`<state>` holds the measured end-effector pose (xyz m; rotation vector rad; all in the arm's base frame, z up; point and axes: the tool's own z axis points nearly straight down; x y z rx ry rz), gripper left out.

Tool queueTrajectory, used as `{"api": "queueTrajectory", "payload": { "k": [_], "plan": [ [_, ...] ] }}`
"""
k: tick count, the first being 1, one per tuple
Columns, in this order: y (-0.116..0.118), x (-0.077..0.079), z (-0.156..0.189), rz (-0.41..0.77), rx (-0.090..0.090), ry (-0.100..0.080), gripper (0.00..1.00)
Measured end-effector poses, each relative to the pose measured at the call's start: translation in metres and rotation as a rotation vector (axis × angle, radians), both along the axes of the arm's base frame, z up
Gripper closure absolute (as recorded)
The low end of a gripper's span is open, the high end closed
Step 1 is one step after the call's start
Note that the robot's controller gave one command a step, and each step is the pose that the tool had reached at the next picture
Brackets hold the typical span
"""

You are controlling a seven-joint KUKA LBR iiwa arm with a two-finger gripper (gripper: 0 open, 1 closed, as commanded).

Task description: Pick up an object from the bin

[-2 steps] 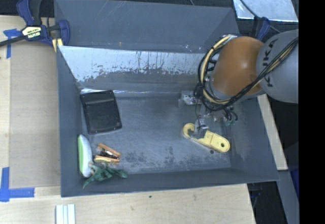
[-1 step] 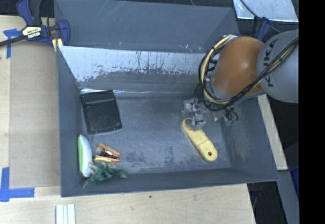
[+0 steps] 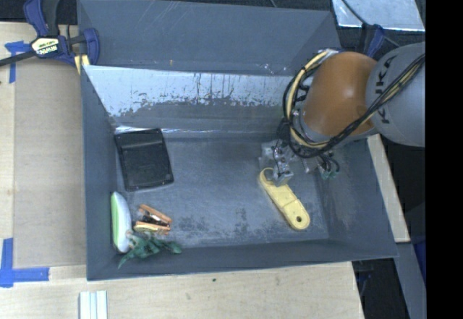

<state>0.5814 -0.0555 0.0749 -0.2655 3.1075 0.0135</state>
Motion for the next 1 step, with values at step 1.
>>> {"api": "queueTrajectory", "payload": {
  "k": [1],
  "plan": [
    [-0.0006, 0.0030, 0.0285, 0.008, 0.001, 0.010, 1.00]
  ]
}}
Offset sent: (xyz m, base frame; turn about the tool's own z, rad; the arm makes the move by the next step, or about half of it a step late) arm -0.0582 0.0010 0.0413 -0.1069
